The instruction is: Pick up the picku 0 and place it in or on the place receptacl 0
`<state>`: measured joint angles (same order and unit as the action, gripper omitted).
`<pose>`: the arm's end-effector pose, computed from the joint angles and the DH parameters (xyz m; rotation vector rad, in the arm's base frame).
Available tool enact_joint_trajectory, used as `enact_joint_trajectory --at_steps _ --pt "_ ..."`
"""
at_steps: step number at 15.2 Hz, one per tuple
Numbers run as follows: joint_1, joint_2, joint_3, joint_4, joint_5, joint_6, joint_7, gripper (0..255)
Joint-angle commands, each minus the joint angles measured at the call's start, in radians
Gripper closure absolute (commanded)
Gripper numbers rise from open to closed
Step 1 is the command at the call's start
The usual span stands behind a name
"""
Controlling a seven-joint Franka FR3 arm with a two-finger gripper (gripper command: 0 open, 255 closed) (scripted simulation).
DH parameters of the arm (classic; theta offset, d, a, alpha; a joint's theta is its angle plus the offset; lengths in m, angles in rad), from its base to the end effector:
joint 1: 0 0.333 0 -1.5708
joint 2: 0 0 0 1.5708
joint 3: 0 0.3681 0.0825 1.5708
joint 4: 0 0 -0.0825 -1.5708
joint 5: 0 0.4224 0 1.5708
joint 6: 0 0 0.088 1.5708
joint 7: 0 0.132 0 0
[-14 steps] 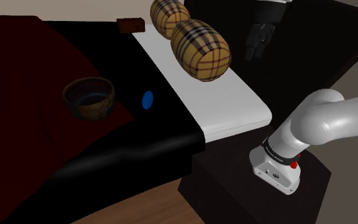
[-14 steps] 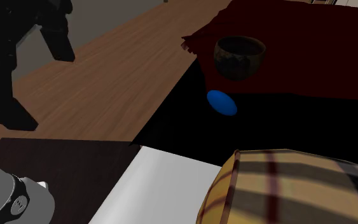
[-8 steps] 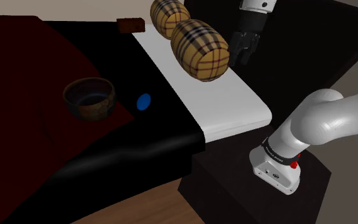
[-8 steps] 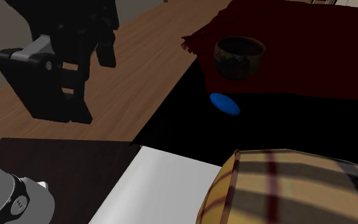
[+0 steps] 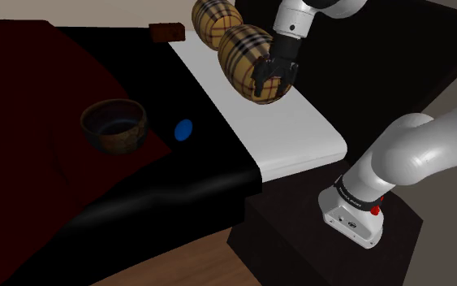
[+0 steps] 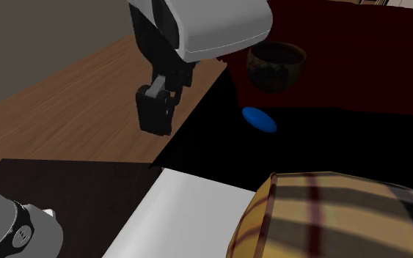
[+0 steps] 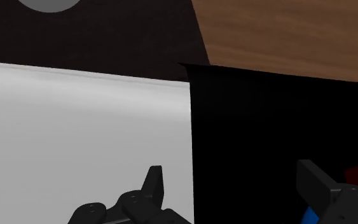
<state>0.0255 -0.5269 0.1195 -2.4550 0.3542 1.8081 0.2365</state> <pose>0.3760 0.0955 0.4832 -2.8623 0.3106 0.2424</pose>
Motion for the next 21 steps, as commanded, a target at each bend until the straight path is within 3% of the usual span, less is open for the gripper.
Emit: enact_joint_trajectory --at_steps 1,13,19,21 --pt "0.006 0.065 0.027 0.011 0.038 0.068 0.047 0" --pt "0.031 0.491 0.12 0.19 0.173 0.4 0.266 0" --pt "0.051 0.716 0.132 0.344 0.202 0.522 0.368 0" --pt "0.055 0.725 0.134 0.343 0.204 0.534 0.367 0"
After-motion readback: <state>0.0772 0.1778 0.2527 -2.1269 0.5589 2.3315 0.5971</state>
